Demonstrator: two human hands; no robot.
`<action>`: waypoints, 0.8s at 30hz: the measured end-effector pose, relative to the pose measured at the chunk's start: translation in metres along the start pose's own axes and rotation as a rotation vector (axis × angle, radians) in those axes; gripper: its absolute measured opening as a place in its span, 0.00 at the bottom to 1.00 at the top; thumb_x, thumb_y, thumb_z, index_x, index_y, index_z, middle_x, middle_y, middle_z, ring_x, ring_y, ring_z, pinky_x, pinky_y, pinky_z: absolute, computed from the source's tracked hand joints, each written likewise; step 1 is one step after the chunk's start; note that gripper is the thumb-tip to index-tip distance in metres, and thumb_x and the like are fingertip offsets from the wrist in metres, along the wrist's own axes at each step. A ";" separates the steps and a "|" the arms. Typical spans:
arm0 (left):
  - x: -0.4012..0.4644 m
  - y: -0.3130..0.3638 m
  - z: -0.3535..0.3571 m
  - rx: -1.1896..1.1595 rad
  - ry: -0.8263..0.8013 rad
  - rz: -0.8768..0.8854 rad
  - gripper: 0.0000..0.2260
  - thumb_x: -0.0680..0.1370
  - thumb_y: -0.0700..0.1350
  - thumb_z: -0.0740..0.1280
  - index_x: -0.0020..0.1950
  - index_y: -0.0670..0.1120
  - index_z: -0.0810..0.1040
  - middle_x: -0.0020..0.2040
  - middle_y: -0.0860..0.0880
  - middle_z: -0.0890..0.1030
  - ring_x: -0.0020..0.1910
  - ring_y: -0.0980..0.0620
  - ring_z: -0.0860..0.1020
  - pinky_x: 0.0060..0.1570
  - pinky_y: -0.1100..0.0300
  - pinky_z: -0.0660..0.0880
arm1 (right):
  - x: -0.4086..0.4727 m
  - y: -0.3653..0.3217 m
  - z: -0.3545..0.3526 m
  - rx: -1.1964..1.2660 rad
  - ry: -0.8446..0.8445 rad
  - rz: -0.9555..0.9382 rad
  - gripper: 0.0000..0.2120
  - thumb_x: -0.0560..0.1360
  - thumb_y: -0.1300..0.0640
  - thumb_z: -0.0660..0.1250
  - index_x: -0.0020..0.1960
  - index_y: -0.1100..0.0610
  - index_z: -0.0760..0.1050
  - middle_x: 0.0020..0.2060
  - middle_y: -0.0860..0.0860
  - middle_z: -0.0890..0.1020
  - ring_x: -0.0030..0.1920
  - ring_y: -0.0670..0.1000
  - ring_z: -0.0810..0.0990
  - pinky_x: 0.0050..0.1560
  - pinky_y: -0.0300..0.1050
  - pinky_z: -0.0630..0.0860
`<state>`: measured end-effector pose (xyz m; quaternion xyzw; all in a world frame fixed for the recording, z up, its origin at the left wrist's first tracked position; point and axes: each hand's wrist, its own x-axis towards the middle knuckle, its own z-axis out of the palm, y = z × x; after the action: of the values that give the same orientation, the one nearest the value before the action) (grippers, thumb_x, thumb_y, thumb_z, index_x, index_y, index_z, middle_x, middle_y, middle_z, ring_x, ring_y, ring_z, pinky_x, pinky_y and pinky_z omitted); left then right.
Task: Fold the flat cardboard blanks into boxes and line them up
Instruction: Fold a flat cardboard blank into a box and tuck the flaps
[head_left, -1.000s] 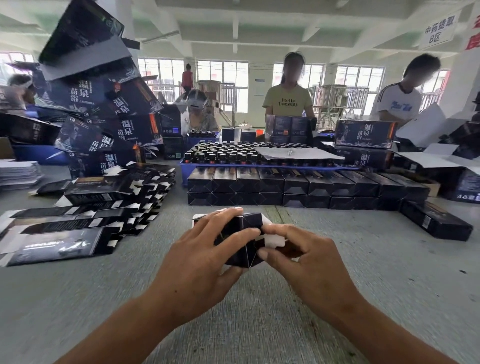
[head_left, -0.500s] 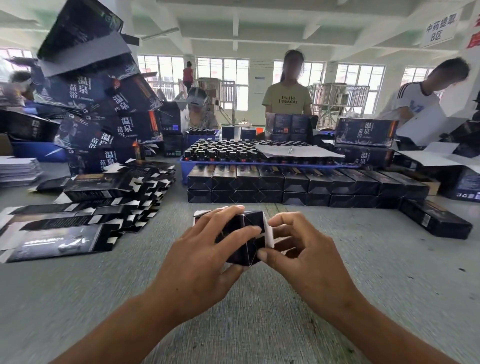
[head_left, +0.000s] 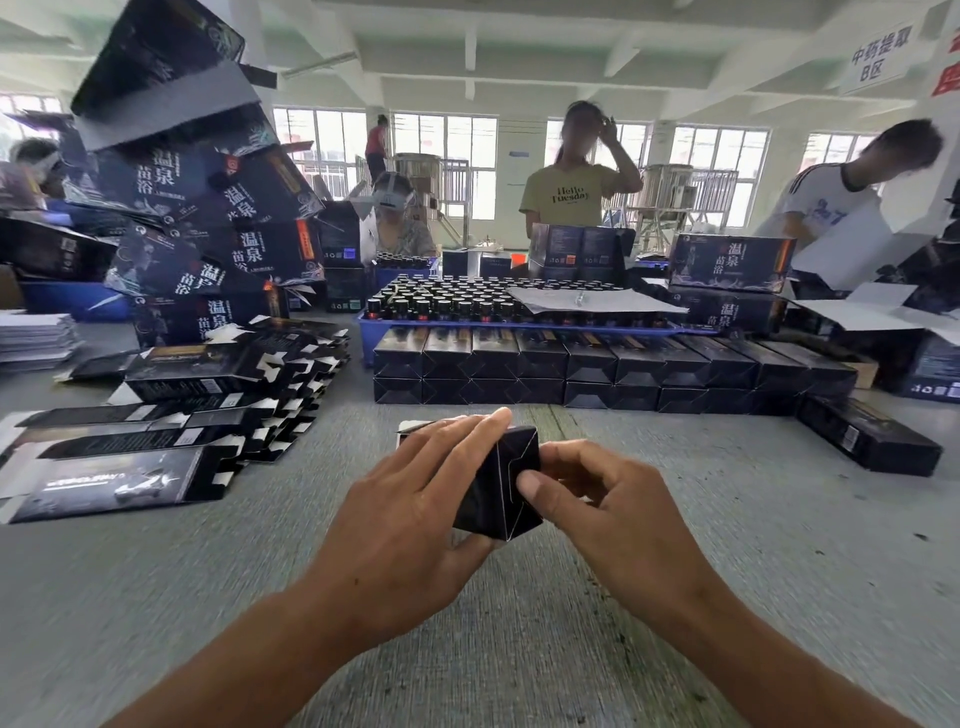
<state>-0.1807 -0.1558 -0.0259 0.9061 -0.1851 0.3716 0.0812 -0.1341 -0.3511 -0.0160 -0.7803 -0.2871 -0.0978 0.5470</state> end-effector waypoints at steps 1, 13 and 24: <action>0.000 0.000 0.000 -0.002 0.003 0.001 0.43 0.70 0.55 0.76 0.80 0.48 0.59 0.72 0.52 0.72 0.69 0.53 0.69 0.61 0.59 0.71 | 0.000 0.000 0.000 0.015 -0.011 0.009 0.07 0.75 0.48 0.72 0.52 0.39 0.79 0.47 0.33 0.83 0.49 0.36 0.82 0.47 0.33 0.78; 0.002 0.004 -0.002 -0.050 0.044 0.034 0.36 0.74 0.60 0.67 0.78 0.47 0.62 0.71 0.52 0.73 0.68 0.53 0.71 0.62 0.61 0.71 | 0.000 -0.004 -0.001 0.066 0.058 0.006 0.04 0.73 0.54 0.75 0.45 0.46 0.82 0.40 0.40 0.86 0.42 0.41 0.85 0.44 0.32 0.79; 0.001 0.006 -0.004 -0.095 0.042 0.016 0.39 0.71 0.57 0.71 0.78 0.47 0.61 0.71 0.51 0.73 0.68 0.51 0.73 0.60 0.57 0.75 | 0.001 -0.004 -0.006 0.108 0.008 0.012 0.04 0.73 0.53 0.75 0.47 0.47 0.82 0.41 0.42 0.86 0.42 0.42 0.85 0.41 0.31 0.77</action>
<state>-0.1850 -0.1605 -0.0221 0.8918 -0.2082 0.3817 0.1250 -0.1349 -0.3551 -0.0100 -0.7509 -0.2851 -0.0820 0.5901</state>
